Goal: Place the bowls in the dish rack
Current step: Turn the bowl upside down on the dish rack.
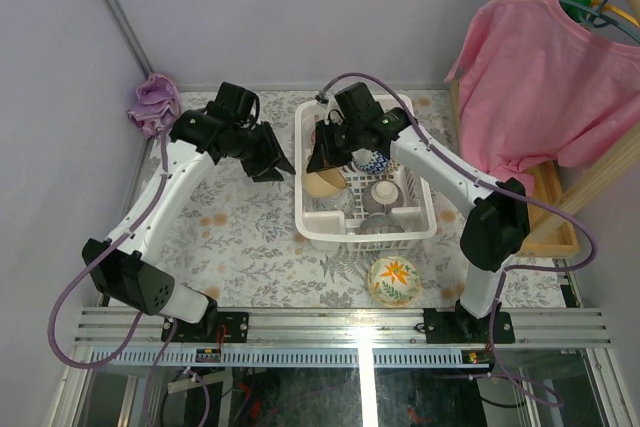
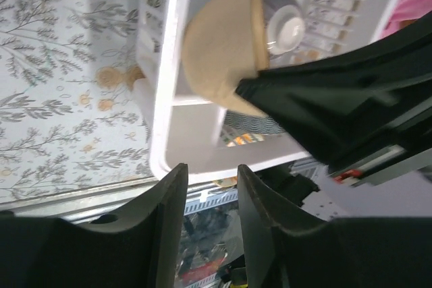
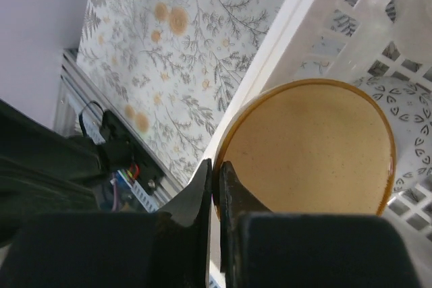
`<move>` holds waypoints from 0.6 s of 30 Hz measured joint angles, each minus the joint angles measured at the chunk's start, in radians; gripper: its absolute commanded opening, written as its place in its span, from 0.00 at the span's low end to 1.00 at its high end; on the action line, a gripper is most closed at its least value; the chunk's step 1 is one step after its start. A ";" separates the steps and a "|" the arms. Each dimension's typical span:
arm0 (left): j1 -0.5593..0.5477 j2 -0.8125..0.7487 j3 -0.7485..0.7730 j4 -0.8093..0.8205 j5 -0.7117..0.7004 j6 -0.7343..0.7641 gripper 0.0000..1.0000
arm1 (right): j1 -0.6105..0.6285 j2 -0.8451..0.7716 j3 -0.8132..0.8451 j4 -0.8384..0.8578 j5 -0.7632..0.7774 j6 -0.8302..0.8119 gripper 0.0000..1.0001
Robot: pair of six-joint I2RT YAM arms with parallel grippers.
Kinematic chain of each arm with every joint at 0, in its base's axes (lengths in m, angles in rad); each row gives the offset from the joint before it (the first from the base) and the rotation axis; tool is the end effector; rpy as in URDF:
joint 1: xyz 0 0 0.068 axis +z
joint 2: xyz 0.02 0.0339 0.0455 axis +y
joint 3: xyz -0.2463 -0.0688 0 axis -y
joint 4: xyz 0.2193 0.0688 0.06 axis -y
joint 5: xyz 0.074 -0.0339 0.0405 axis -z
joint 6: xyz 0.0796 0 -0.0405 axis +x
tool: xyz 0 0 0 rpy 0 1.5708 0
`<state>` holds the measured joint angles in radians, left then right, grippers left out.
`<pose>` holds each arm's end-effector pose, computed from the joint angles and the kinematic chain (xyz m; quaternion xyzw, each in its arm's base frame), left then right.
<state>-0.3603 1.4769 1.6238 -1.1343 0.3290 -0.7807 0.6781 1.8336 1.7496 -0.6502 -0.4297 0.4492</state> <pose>0.2598 -0.1254 0.3255 -0.1511 0.9339 -0.2852 0.1541 0.3033 0.2869 0.2947 -0.1880 0.8770 0.3767 0.2314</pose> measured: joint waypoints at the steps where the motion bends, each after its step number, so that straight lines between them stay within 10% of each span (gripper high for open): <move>1: 0.000 -0.010 -0.038 0.011 0.000 0.004 0.33 | -0.008 0.000 -0.035 0.057 -0.019 0.036 0.00; 18: -0.019 -0.008 -0.196 0.105 -0.018 0.057 0.28 | -0.105 -0.158 -0.646 0.888 -0.042 0.534 0.00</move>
<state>-0.3794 1.4693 1.4273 -1.0294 0.3107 -0.7238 0.5732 1.6756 1.1034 0.2375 -0.4721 0.9836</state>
